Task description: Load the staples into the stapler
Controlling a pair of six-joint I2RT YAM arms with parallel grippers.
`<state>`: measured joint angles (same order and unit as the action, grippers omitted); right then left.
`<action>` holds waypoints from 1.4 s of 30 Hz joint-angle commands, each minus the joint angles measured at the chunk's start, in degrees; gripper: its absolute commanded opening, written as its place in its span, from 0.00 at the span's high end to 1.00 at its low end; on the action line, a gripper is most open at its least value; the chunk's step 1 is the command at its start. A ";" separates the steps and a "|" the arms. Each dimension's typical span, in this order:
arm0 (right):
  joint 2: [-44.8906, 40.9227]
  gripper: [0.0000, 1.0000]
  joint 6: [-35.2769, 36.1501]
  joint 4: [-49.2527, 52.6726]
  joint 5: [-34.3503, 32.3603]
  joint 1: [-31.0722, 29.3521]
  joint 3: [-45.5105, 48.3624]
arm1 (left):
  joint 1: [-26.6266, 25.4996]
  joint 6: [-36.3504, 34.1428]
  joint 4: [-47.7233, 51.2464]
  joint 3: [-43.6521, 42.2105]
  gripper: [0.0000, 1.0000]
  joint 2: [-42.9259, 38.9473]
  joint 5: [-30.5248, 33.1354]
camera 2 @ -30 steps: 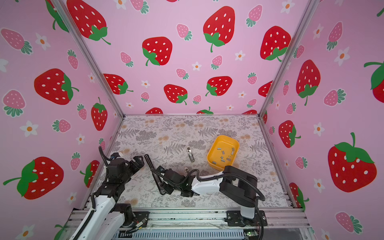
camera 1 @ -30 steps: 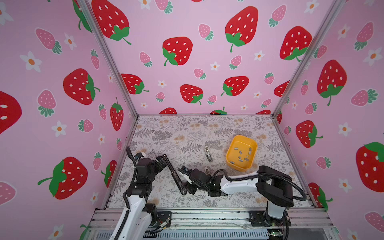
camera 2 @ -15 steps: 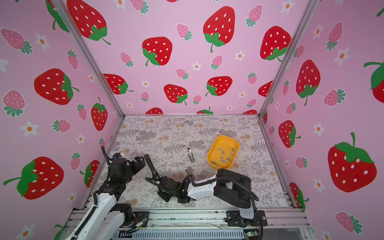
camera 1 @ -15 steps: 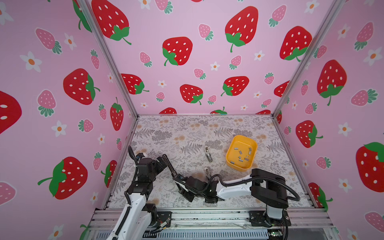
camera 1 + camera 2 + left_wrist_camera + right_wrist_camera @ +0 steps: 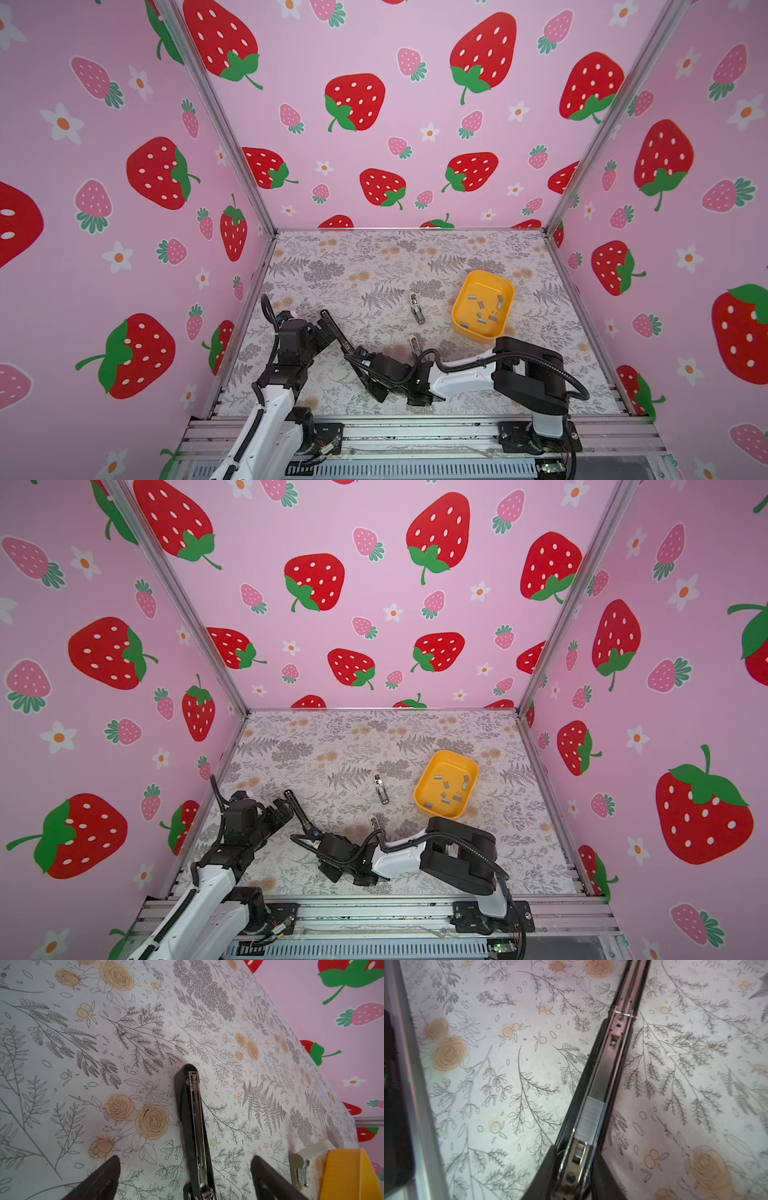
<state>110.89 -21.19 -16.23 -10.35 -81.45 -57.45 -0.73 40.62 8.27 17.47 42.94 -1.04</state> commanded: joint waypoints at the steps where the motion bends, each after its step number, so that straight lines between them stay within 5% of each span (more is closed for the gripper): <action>1: 1.35 0.79 -0.88 -0.30 -1.38 0.41 -1.48 | 0.36 0.47 -2.52 -0.49 0.01 0.33 0.51; 10: -1.40 1.00 -6.30 -4.68 -0.79 5.42 3.70 | 0.38 1.77 -6.72 -0.75 0.01 3.76 -0.50; 19: -4.15 1.00 -11.77 -12.63 10.75 11.56 9.37 | 0.30 2.86 -12.42 -1.01 0.01 8.19 -3.80; 25: -3.47 1.00 -13.68 -15.76 17.61 13.40 10.51 | -1.64 3.57 -23.79 1.02 0.01 21.73 -8.31; 35: -3.85 1.00 -12.56 -15.94 18.31 13.60 11.46 | -3.92 6.82 -38.04 5.97 0.00 42.58 -7.78; 42: -3.59 1.00 -9.02 -13.25 10.97 10.39 10.96 | -3.78 3.96 -46.37 10.59 0.18 47.24 -12.41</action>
<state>107.59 -32.71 -30.81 3.07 -69.06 -46.85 -4.34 45.12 -33.80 26.52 89.76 -10.31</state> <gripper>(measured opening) 0.176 0.828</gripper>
